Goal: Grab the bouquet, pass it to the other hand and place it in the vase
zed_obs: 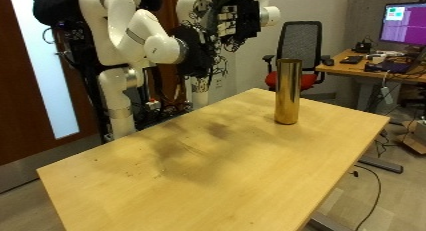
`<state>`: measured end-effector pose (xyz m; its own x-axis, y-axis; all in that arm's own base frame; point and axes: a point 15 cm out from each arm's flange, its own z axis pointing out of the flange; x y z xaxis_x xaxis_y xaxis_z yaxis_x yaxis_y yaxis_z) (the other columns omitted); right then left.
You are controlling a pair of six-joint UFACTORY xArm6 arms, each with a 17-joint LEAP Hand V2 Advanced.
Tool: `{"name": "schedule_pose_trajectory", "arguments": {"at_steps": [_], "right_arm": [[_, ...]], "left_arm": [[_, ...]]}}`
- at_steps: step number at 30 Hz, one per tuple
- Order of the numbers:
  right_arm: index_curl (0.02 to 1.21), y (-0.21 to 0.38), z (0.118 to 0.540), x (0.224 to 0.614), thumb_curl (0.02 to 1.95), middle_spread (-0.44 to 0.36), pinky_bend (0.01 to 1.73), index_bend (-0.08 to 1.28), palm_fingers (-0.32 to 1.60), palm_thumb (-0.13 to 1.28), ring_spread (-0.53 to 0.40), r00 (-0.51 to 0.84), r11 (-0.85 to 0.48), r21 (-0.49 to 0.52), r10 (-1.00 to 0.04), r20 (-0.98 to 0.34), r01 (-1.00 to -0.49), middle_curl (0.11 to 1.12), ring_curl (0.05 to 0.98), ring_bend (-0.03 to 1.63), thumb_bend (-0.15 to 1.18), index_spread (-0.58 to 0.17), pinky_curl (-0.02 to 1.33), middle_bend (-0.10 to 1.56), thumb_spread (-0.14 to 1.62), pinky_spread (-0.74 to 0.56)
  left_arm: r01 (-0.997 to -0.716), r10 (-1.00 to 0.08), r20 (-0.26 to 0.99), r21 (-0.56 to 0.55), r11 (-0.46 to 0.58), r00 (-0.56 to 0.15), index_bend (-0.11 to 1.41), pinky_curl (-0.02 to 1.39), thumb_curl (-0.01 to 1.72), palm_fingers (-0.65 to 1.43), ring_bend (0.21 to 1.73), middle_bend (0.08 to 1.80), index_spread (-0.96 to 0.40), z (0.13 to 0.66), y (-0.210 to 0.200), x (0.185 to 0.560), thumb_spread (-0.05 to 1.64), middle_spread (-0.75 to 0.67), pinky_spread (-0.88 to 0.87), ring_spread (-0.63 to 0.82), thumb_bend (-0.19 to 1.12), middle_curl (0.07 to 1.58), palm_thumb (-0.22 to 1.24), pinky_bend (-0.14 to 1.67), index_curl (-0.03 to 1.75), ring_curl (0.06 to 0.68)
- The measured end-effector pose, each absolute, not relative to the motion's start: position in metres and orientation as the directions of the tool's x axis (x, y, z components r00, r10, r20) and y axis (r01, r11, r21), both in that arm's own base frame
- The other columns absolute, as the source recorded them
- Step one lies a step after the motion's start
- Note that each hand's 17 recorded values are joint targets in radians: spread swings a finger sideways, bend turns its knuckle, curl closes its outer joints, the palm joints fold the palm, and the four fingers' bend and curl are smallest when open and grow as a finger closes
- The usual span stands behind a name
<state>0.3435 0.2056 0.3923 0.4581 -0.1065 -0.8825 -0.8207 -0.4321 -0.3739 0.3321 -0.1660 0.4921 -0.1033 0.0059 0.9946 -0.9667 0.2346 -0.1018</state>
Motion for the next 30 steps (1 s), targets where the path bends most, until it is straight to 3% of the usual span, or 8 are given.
{"name": "schedule_pose_trajectory", "arguments": {"at_steps": [3, 7, 9, 13, 20, 23, 27, 30], "right_arm": [[1.01, 0.206, 0.39, 0.345, 0.98, -0.115, 1.04, 1.04, 1.1, 1.21, -0.188, 0.465, -0.434, -0.376, -0.116, -0.878, -0.818, 0.76, 0.675, 1.42, -0.02, -0.255, 1.16, 1.37, 0.36, -0.24], [1.02, 0.205, 0.387, 0.349, 0.98, -0.115, 1.04, 1.04, 1.1, 1.21, -0.19, 0.467, -0.425, -0.377, -0.13, -0.875, -0.823, 0.76, 0.677, 1.42, -0.02, -0.255, 1.16, 1.37, 0.36, -0.24], [1.02, 0.204, 0.384, 0.355, 0.98, -0.116, 1.04, 1.04, 1.1, 1.21, -0.19, 0.47, -0.411, -0.379, -0.147, -0.87, -0.829, 0.76, 0.68, 1.42, -0.02, -0.256, 1.17, 1.37, 0.36, -0.24], [1.02, 0.201, 0.371, 0.356, 0.97, -0.116, 1.07, 1.04, 1.1, 1.16, -0.197, 0.442, -0.385, -0.354, -0.168, -0.881, -0.852, 0.76, 0.682, 1.39, -0.03, -0.257, 1.17, 1.37, 0.44, -0.24], [0.93, 0.188, 0.344, 0.358, 0.76, -0.151, 1.07, 0.7, 0.88, 0.89, -0.235, 0.367, -0.319, -0.295, -0.195, -0.91, -0.901, 0.7, 0.619, 1.28, -0.05, -0.292, 0.99, 1.12, 0.72, -0.36], [0.83, 0.188, 0.339, 0.357, 0.67, -0.136, 0.96, 0.4, 0.33, 0.88, -0.246, 0.354, -0.317, -0.282, -0.196, -0.915, -0.905, 0.64, 0.585, 1.19, -0.02, -0.307, 0.9, 0.91, 0.85, -0.46], [0.71, 0.184, 0.336, 0.358, 0.62, -0.094, 0.75, 0.37, 0.16, 0.87, -0.192, 0.348, -0.311, -0.278, -0.2, -0.916, -0.909, 0.56, 0.485, 1.02, -0.03, -0.315, 0.79, 0.75, 0.91, -0.34], [0.62, 0.181, 0.333, 0.359, 0.58, -0.042, 0.56, 0.38, 0.05, 0.86, -0.066, 0.339, -0.307, -0.269, -0.203, -0.919, -0.913, 0.47, 0.39, 0.81, -0.03, -0.303, 0.69, 0.59, 0.93, -0.05]], "left_arm": [[-0.978, -0.006, 0.997, -0.07, 0.197, -0.072, 0.13, 0.44, 0.36, 0.92, 0.92, 0.71, 0.03, 0.487, -0.166, 0.341, 0.86, -0.26, -0.45, -0.31, -0.01, 0.57, 0.55, 0.89, 0.21, 0.275], [-0.981, -0.012, 0.998, -0.066, 0.182, -0.07, 0.17, 0.52, 0.37, 1.03, 1.13, 0.75, -0.08, 0.487, -0.167, 0.344, 0.87, -0.38, -0.58, -0.44, -0.01, 0.68, 0.62, 1.08, 0.19, 0.379], [-0.982, -0.004, 0.997, -0.081, 0.173, -0.083, 0.3, 0.58, 0.38, 1.15, 1.29, 0.77, -0.22, 0.489, -0.165, 0.345, 0.87, -0.46, -0.59, -0.46, 0.0, 0.78, 0.75, 1.22, 0.22, 0.465], [-0.982, 0.024, 0.993, -0.119, 0.144, -0.117, 0.59, 0.62, 0.43, 1.19, 1.36, 0.88, -0.38, 0.498, -0.165, 0.346, 0.85, -0.53, -0.56, -0.44, 0.02, 0.89, 0.92, 1.27, 0.32, 0.514], [-0.974, 0.027, 0.977, -0.213, 0.08, -0.211, 0.83, 0.71, 0.62, 1.05, 1.46, 1.05, -0.56, 0.51, -0.152, 0.35, 0.56, -0.56, -0.52, -0.41, -0.02, 1.02, 1.07, 1.32, 0.57, 0.577], [-0.967, 0.018, 0.969, -0.246, 0.063, -0.245, 0.83, 0.73, 0.66, 1.03, 1.48, 1.07, -0.58, 0.515, -0.147, 0.35, 0.51, -0.56, -0.51, -0.41, -0.02, 1.03, 1.07, 1.32, 0.64, 0.585], [-0.964, 0.003, 0.965, -0.263, 0.043, -0.263, 0.8, 0.76, 0.72, 1.0, 1.5, 1.1, -0.62, 0.516, -0.146, 0.35, 0.44, -0.56, -0.5, -0.4, -0.02, 1.04, 1.08, 1.32, 0.76, 0.593], [-0.959, -0.006, 0.959, -0.282, 0.031, -0.282, 0.76, 0.78, 0.76, 0.99, 1.52, 1.12, -0.64, 0.522, -0.142, 0.351, 0.42, -0.55, -0.51, -0.4, -0.02, 1.03, 1.08, 1.31, 0.87, 0.598]]}}
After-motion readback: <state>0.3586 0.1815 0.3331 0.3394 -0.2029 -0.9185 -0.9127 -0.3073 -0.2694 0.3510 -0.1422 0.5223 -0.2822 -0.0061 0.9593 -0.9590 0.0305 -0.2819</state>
